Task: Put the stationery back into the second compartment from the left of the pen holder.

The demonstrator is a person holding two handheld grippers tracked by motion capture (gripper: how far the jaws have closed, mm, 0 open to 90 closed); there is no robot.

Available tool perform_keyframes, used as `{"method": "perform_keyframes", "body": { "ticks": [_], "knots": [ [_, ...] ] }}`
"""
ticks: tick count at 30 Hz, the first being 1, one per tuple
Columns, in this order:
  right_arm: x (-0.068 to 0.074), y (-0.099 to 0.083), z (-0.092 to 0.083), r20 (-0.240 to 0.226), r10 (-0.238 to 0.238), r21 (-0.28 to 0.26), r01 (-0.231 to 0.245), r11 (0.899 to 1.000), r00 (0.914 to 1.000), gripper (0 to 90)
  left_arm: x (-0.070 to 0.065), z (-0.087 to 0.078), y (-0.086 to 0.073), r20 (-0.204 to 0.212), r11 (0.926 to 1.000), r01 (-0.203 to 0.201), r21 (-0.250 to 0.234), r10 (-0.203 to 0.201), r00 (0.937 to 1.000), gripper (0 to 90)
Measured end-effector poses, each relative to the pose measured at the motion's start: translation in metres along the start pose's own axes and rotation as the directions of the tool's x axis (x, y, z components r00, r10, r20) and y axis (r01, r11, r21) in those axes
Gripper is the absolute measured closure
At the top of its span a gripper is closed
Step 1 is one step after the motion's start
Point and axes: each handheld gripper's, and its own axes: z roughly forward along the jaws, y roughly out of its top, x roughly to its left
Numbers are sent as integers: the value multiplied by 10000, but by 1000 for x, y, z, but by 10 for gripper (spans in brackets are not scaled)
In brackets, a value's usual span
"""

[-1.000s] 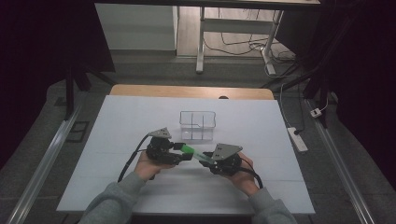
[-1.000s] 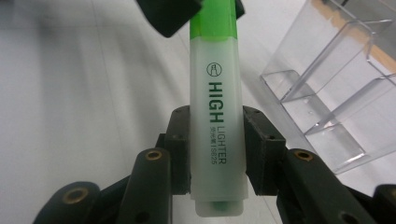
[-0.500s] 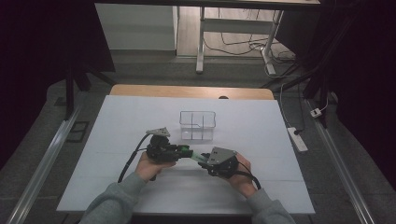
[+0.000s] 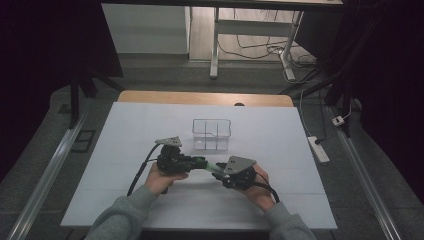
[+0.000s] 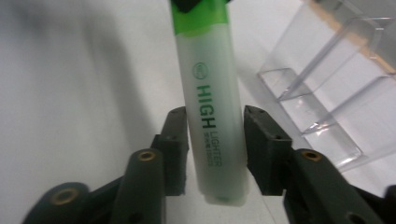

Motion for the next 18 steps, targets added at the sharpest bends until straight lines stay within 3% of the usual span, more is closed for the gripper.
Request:
{"method": "perform_keyframes", "body": {
  "ticks": [6, 14, 18],
  "knots": [
    [-10, -4, -9, -170, 1008, -277, -1012, 9945, 9948, 510, 3, -10, 3, -308, 9997, 26, -230, -33, 9995, 740],
    [-15, -15, -23, -65, 1621, -59, -1622, 9867, 9868, 470, 7, -21, 9, -527, 9992, -34, -399, 13, 9986, 741],
    [-21, -26, -33, 37, 2048, -59, -2048, 9788, 9788, 459, 8, -29, 17, -594, 9982, -68, -597, 32, 9982, 740]
  ]
}}
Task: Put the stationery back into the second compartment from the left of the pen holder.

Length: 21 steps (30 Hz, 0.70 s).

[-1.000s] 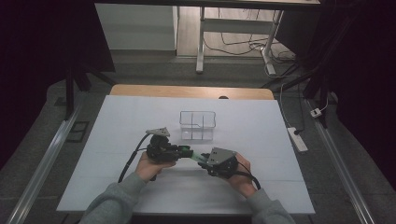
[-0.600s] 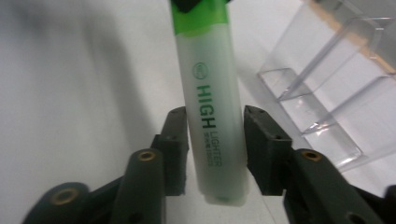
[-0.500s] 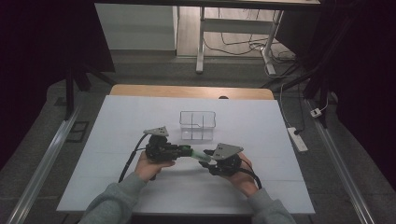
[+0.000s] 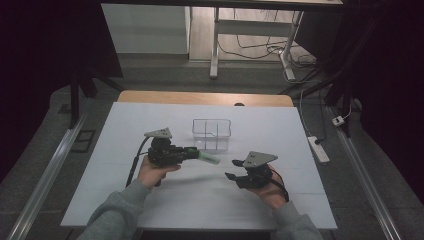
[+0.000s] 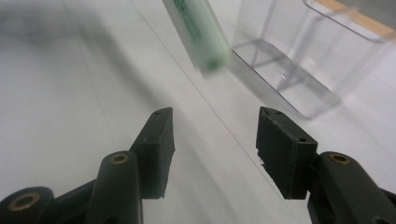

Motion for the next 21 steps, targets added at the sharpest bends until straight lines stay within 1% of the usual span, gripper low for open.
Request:
{"method": "perform_keyframes", "body": {
  "ticks": [3, 8, 15, 18, 21],
  "knots": [
    [-5, -6, -7, 129, 270, 24, -271, 9996, 9996, 449, 2, -4, 7, -92, 9999, -17, -123, 16, 10000, 740],
    [-11, -15, -17, 341, 722, 92, -725, 9973, 9968, 429, 5, -10, 23, -315, 9995, -272, -174, 267, 9991, 740],
    [-16, -27, -31, 464, 1300, 62, -1304, 9914, 9904, 414, 9, -16, 47, -669, 9982, -598, -13, 596, 9960, 740],
    [-18, -32, -35, 496, 1461, 15, -1463, 9892, 9880, 411, 12, -16, 58, -844, 9976, -682, 135, 691, 9940, 740],
    [-18, -35, -39, 673, 1524, 93, -1534, 9881, 9860, 406, 15, -16, 70, -1058, 9963, -795, 319, 824, 9910, 740]
  ]
}}
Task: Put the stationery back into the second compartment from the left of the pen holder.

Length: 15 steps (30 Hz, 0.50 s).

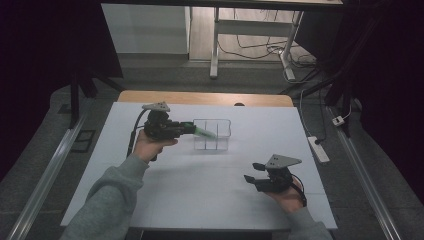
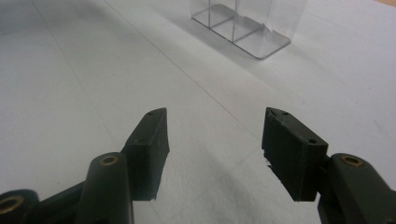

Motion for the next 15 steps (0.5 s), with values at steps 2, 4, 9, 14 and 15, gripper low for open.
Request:
{"method": "perform_keyframes", "body": {
  "ticks": [2, 4, 9, 14, 15],
  "knots": [
    [-1, -2, -2, 22, 27, 33, -27, 10000, 10000, 405, 1, 0, 7, -185, 9999, -124, 108, 126, 9997, 740],
    [-2, -4, -4, 102, 53, 61, -53, 10000, 9999, 402, 2, 0, 14, -305, 9993, -242, 293, 251, 9992, 739],
    [-6, -8, -8, 195, 217, 98, -219, 9997, 9996, 399, 8, 5, 27, -691, 9970, -296, 709, 345, 9970, 739],
    [-7, -10, -9, 246, 215, 171, -220, 9996, 9995, 398, 15, 19, 35, -846, 9941, -263, 1053, 353, 9958, 739],
    [-7, -10, -9, 268, 209, 187, -214, 9996, 9994, 398, 16, 21, 36, -888, 9931, -283, 1134, 386, 9953, 739]
  ]
}}
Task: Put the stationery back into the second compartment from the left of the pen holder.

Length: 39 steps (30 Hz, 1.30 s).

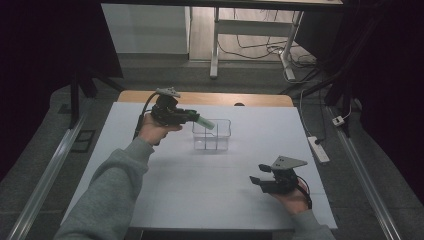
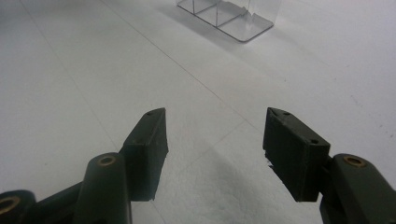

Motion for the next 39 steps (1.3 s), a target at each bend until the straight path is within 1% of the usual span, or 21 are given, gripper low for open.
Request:
{"method": "perform_keyframes", "body": {
  "ticks": [2, 4, 8, 9, 10, 11, 12, 14, 17, 20, 23, 25, 27, 28, 30, 32, 33, 36, 39],
  "knots": [
    [0, 0, 0, -4, 5, 13, -5, 10000, 10000, 398, 2, 6, 3, -84, 9998, -23, 182, 25, 10000, 738],
    [0, 0, 0, -4, -6, 13, 6, 10000, 10000, 397, 3, 11, 4, -93, 9996, 41, 276, -38, 9999, 738],
    [-1, -1, 0, -19, 27, -4, -27, 10000, 10000, 395, 6, 19, 3, -94, 9994, 65, 328, -62, 9999, 723],
    [-2, -1, 0, -23, 46, 8, -46, 10000, 10000, 394, 6, 20, 2, -69, 9993, 119, 358, -116, 9999, 649],
    [-2, -1, 0, -25, 65, 33, -65, 10000, 10000, 394, 5, 20, 2, -256, 9995, 53, 319, -45, 9997, 493],
    [-2, -2, 0, -8, 54, 61, -54, 10000, 10000, 394, 3, 19, 1, -461, 9997, -66, 218, 76, 9989, 407],
    [-2, -2, 0, 5, 36, 75, -36, 10000, 10000, 394, 2, 16, -1, -478, 9998, -151, 106, 156, 9987, 392],
    [-2, -2, 0, 11, 20, 65, -20, 10000, 10000, 394, 0, 11, -4, -431, 9998, -189, -95, 185, 9989, 368],
    [-2, -2, -1, 42, 2, 86, -2, 10000, 10000, 392, -4, 2, -14, -617, 9991, -394, -155, 384, 9974, 370],
    [-3, -3, -2, 54, 36, 64, -37, 10000, 10000, 389, -8, -7, -32, -813, 9988, -471, -133, 458, 9956, 372],
    [-4, -5, -5, 66, 59, 68, -60, 10000, 10000, 387, -12, -18, -55, -978, 9986, -507, -126, 492, 9940, 381],
    [-5, -7, -7, 96, 57, 81, -58, 10000, 9999, 385, -15, -25, -71, -1199, 9981, -618, -45, 609, 9909, 381],
    [-7, -9, -8, 146, 76, 86, -78, 9999, 9999, 383, -16, -32, -87, -1265, 9985, -555, -15, 548, 9904, 383],
    [-8, -9, -9, 145, 110, 52, -111, 9999, 9998, 383, -17, -35, -95, -1383, 9985, -536, -58, 522, 9890, 383],
    [-9, -11, -10, 186, 144, 85, -145, 9999, 9997, 381, -18, -40, -110, -1426, 9986, -522, -1, 516, 9884, 383],
    [-10, -12, -11, 179, 177, 106, -179, 9998, 9997, 380, -19, -45, -124, -1511, 9990, -437, -27, 428, 9876, 383],
    [-11, -13, -11, 190, 177, 144, -180, 9997, 9997, 380, -20, -48, -131, -1603, 9990, -440, -25, 430, 9861, 383],
    [-12, -14, -11, 168, 175, 159, -177, 9997, 9997, 378, -24, -54, -147, -1756, 9991, -414, -64, 397, 9837, 381],
    [-12, -14, -12, 240, 143, 189, -147, 9997, 9996, 378, -28, -60, -159, -1776, 9994, -316, -152, 284, 9837, 379]
  ]
}}
